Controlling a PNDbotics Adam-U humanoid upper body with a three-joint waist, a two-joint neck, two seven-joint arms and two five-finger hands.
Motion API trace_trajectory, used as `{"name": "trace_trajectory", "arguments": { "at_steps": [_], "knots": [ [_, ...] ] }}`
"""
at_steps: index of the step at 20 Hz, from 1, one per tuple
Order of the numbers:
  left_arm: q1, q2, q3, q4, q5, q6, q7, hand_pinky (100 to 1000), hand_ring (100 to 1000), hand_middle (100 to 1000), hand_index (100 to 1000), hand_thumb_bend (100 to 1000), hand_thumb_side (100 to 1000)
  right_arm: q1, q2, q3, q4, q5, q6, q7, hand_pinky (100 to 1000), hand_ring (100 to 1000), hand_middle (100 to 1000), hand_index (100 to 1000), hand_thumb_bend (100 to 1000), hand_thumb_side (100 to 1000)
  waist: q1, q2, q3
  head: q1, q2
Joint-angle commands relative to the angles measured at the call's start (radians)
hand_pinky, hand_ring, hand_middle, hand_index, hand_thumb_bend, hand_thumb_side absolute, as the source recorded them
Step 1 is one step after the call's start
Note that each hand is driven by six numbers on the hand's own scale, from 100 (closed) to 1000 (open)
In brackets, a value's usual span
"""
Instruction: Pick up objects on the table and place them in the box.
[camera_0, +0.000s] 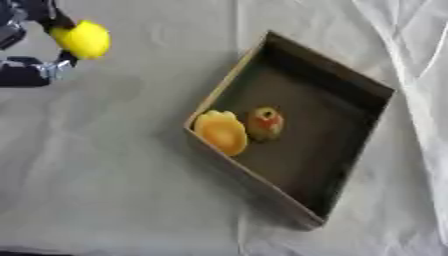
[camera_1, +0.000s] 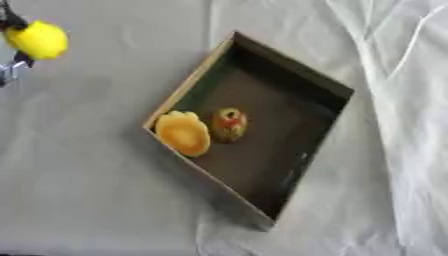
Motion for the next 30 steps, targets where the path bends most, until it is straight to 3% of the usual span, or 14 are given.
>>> {"name": "trace_trajectory", "arguments": {
  "at_steps": [1,5,10,18,24,27,28,30],
  "knots": [
    [-0.09,-0.066,-0.035,-0.035,0.012,-0.033,-0.071,540,475,410,517,214,100,-0.007,-0.042,-0.011,-0.016,-0.022,-0.001,-0.008,872,747,667,842,100,529,-0.004,-0.029,0.003,0.005,0.012],
    [-0.182,-0.219,-0.082,0.005,-0.001,-0.072,-0.159,535,468,411,516,165,100,-0.011,-0.054,-0.017,-0.016,-0.04,-0.006,-0.016,871,749,669,841,100,528,-0.009,-0.04,0.004,0.0,0.015],
    [-0.222,-0.388,-0.103,0.035,-0.022,-0.072,-0.221,539,465,411,516,100,100,-0.016,-0.058,-0.023,-0.016,-0.048,-0.007,-0.025,870,748,668,839,100,527,-0.014,-0.04,-0.001,-0.016,0.017],
    [-0.199,-0.529,-0.144,0.103,-0.051,-0.092,-0.301,546,466,417,524,100,100,-0.035,-0.057,-0.025,-0.016,-0.055,0.001,-0.026,869,747,665,837,100,531,-0.018,-0.024,-0.023,-0.014,0.012],
    [-0.175,-0.592,-0.164,0.176,-0.096,-0.093,-0.336,579,494,453,563,100,123,-0.047,-0.053,-0.022,-0.016,-0.058,0.001,-0.022,869,748,666,837,100,529,-0.023,-0.014,-0.041,-0.017,0.002],
    [-0.166,-0.596,-0.165,0.194,-0.129,-0.089,-0.335,656,574,535,665,100,100,-0.045,-0.048,-0.023,-0.016,-0.059,0.003,-0.02,869,747,666,837,100,528,-0.022,-0.013,-0.042,-0.022,0.002],
    [-0.164,-0.596,-0.166,0.199,-0.142,-0.088,-0.341,782,722,690,831,159,100,-0.044,-0.047,-0.024,-0.016,-0.06,0.005,-0.02,869,747,666,837,100,527,-0.021,-0.013,-0.042,-0.023,0.001],
    [-0.159,-0.594,-0.168,0.205,-0.169,-0.089,-0.359,872,821,787,896,240,100,-0.043,-0.045,-0.025,-0.016,-0.061,0.008,-0.02,869,748,666,837,100,527,-0.02,-0.013,-0.042,-0.026,0.0]
  ]
}}
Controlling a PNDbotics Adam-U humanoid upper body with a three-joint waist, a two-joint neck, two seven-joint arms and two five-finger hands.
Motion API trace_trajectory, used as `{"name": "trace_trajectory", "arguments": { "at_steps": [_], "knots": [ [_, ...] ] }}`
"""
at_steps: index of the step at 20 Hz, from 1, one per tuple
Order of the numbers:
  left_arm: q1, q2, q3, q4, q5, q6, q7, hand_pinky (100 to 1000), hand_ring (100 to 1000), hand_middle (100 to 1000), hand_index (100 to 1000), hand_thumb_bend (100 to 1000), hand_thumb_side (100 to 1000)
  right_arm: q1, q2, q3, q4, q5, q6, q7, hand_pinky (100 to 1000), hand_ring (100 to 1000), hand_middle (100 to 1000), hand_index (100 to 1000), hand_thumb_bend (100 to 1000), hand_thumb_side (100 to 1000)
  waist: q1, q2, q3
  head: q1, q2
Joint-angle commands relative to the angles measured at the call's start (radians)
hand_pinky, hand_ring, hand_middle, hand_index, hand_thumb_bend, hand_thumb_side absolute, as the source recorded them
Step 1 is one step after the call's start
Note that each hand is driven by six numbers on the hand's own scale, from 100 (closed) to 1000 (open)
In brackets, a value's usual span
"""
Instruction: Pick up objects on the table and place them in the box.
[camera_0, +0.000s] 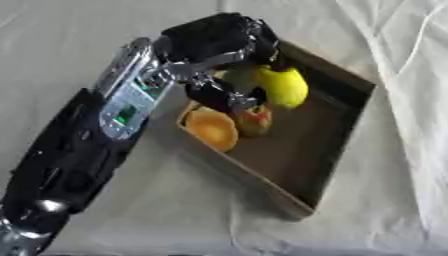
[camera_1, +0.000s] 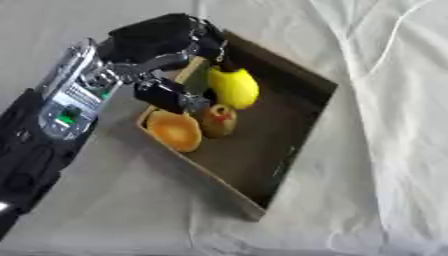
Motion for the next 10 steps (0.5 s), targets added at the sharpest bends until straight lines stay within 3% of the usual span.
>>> {"name": "trace_trajectory", "arguments": {
  "at_steps": [1,2,4,10],
  "knots": [
    [-0.007,0.002,0.004,-0.001,-0.041,-0.001,-0.024,878,828,796,902,248,100,-0.003,-0.024,-0.015,-0.016,-0.01,0.005,0.001,869,748,666,837,100,527,-0.002,-0.016,-0.002,-0.005,-0.011],
    [-0.005,0.003,0.007,-0.001,-0.054,0.001,-0.029,918,870,835,927,309,100,-0.002,-0.024,-0.014,-0.016,-0.01,0.005,0.002,869,748,666,837,100,528,-0.002,-0.017,-0.001,-0.006,-0.011],
    [-0.002,0.006,0.015,-0.008,-0.076,0.005,-0.025,937,892,844,930,334,100,0.0,-0.023,-0.014,-0.016,-0.009,0.007,0.004,869,748,666,837,100,528,-0.002,-0.018,0.001,-0.007,-0.009],
    [0.003,0.014,0.045,-0.049,-0.072,0.024,0.017,908,878,829,914,275,100,-0.001,-0.023,-0.014,-0.016,-0.013,0.012,0.005,869,748,666,837,100,527,-0.004,-0.021,0.007,-0.011,-0.008]
  ]
}}
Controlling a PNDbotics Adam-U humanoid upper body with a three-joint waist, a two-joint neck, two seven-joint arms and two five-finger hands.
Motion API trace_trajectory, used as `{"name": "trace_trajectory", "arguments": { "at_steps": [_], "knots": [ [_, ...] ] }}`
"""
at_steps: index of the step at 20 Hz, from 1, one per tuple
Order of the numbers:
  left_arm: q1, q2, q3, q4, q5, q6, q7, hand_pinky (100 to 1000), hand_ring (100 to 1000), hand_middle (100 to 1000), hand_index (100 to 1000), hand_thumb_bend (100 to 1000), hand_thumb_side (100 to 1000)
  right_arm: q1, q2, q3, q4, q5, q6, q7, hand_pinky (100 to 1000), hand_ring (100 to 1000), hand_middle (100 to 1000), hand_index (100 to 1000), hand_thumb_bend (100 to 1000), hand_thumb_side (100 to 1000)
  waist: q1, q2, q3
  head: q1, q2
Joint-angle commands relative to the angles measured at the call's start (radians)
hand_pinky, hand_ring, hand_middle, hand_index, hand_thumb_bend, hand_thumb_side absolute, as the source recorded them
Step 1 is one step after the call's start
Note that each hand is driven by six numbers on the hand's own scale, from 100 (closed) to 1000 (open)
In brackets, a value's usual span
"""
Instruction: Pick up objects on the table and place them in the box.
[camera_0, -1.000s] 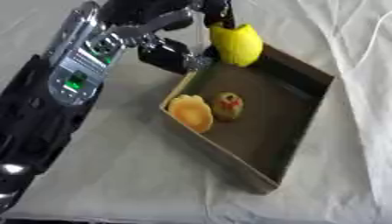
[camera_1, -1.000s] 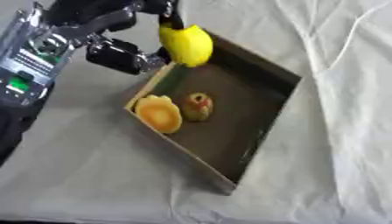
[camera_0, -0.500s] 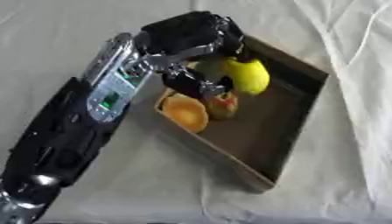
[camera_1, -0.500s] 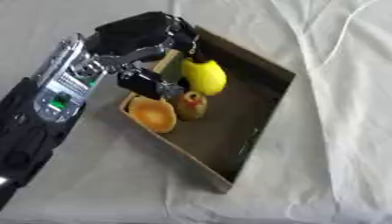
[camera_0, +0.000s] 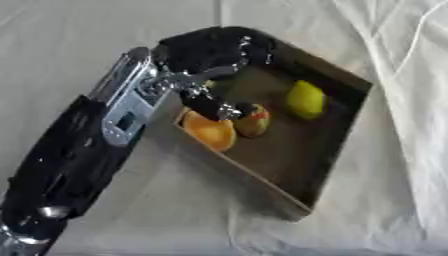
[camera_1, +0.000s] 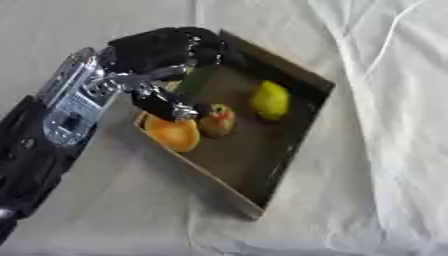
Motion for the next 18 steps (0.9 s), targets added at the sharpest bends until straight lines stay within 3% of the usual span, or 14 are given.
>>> {"name": "trace_trajectory", "arguments": {
  "at_steps": [1,6,8,11,15,16,17,18],
  "knots": [
    [-0.011,0.016,0.024,-0.043,0.015,0.012,0.025,906,876,826,912,262,100,-0.006,-0.026,-0.013,-0.016,-0.011,0.002,-0.003,869,748,666,837,100,527,-0.004,-0.022,0.001,-0.002,-0.008],
    [0.002,0.058,0.075,-0.138,0.114,0.069,0.094,855,822,776,875,100,100,0.001,-0.026,-0.017,-0.016,-0.013,0.002,-0.007,869,749,667,836,100,526,-0.002,-0.03,0.011,-0.01,-0.002],
    [0.018,0.099,0.117,-0.196,0.198,0.113,0.148,825,787,745,859,100,100,0.005,-0.027,-0.02,-0.016,-0.013,0.001,-0.011,868,750,667,836,100,527,-0.001,-0.034,0.016,-0.017,0.0],
    [0.087,0.207,0.238,-0.292,0.369,0.204,0.288,815,770,737,846,100,120,0.011,-0.026,-0.028,-0.016,-0.008,-0.008,-0.02,868,751,669,836,100,526,0.003,-0.035,0.028,-0.038,0.001],
    [0.208,0.35,0.403,-0.414,0.541,0.284,0.49,811,763,734,834,100,243,0.012,-0.025,-0.034,-0.016,0.008,-0.029,-0.033,867,752,672,836,100,526,0.005,-0.03,0.035,-0.059,-0.004],
    [0.243,0.378,0.441,-0.446,0.576,0.296,0.543,810,763,734,833,100,747,0.012,-0.025,-0.034,-0.016,0.012,-0.035,-0.037,868,753,672,835,100,527,0.005,-0.028,0.035,-0.062,-0.007],
    [0.281,0.404,0.477,-0.478,0.609,0.304,0.596,810,763,734,832,100,265,0.011,-0.024,-0.035,-0.016,0.017,-0.041,-0.04,868,753,673,835,100,527,0.005,-0.026,0.035,-0.065,-0.009],
    [0.314,0.427,0.505,-0.497,0.638,0.301,0.643,809,764,735,830,100,253,0.009,-0.023,-0.036,-0.016,0.022,-0.047,-0.045,870,754,673,834,100,526,0.004,-0.024,0.034,-0.066,-0.01]
  ]
}}
